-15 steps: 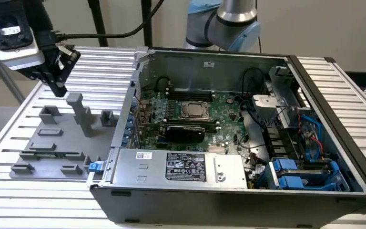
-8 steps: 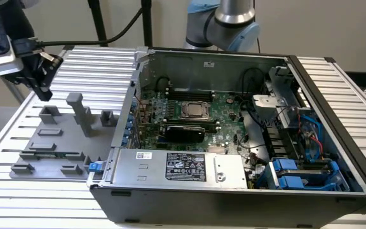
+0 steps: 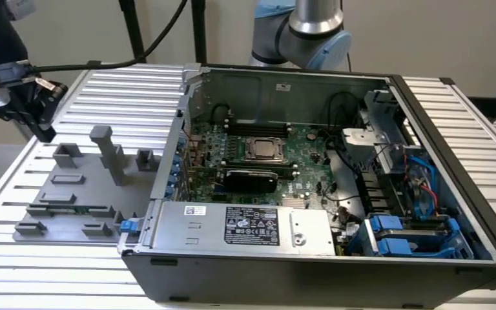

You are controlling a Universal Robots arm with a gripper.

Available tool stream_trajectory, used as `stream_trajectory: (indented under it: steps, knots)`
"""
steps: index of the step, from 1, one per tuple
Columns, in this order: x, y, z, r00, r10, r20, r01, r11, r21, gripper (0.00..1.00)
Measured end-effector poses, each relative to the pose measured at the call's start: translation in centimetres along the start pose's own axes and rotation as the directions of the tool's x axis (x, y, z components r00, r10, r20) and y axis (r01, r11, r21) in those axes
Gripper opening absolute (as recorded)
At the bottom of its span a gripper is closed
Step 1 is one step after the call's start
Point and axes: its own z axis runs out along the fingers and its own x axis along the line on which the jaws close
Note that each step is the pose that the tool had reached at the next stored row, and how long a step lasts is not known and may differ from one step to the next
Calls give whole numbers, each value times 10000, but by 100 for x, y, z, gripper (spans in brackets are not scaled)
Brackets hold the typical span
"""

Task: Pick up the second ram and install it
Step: 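Reach for the second ram, then pick up the second ram and move it above second insertion slot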

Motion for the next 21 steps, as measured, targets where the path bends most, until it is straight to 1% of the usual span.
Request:
stream_trajectory:
  steps: [1, 2, 5, 6, 8, 21]
  knots:
    - [7, -2, 9, 10000, -28, -17, 28, 10000, 0, 0]
    - [8, -4, 15, 10000, -76, -54, 76, 10000, 1, 0]
    - [10, -5, 29, 9992, -360, -197, 360, 9994, 1, 0]
    - [11, -5, 33, 9987, -445, -233, 445, 9990, 5, 0]
    - [10, -5, 38, 9986, -474, -245, 474, 9989, 14, 0]
    - [10, -6, 39, 9985, -486, -243, 487, 9988, 16, 0]
